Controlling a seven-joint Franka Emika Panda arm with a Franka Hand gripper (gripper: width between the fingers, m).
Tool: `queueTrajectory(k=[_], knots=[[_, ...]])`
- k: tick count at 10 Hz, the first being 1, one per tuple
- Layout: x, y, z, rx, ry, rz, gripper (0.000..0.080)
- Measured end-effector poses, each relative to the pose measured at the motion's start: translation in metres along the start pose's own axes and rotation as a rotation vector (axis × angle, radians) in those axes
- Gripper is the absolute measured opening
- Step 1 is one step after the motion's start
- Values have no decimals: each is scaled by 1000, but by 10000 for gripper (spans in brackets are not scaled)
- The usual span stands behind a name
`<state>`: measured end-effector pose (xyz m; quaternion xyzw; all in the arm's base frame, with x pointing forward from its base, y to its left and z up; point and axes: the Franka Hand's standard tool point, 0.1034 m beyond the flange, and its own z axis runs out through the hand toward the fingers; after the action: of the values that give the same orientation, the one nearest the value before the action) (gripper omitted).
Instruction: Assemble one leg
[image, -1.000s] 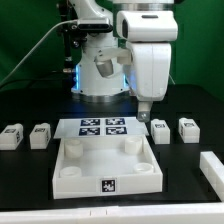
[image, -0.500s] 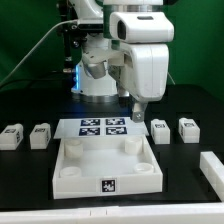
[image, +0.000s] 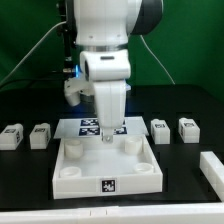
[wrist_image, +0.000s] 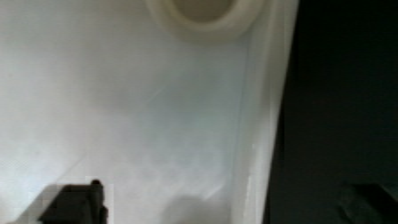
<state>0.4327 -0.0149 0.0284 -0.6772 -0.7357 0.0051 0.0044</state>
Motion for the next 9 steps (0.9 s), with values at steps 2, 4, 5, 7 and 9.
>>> queueTrajectory(k=[2,4,5,7,9], knots=[[1,-3,12,17,7,20,650],[1,-2,12,14,7,27,650],[1,-3,12,14,7,27,650],[1,-3,12,14,7,27,388],[1,-3,12,14,7,27,204]])
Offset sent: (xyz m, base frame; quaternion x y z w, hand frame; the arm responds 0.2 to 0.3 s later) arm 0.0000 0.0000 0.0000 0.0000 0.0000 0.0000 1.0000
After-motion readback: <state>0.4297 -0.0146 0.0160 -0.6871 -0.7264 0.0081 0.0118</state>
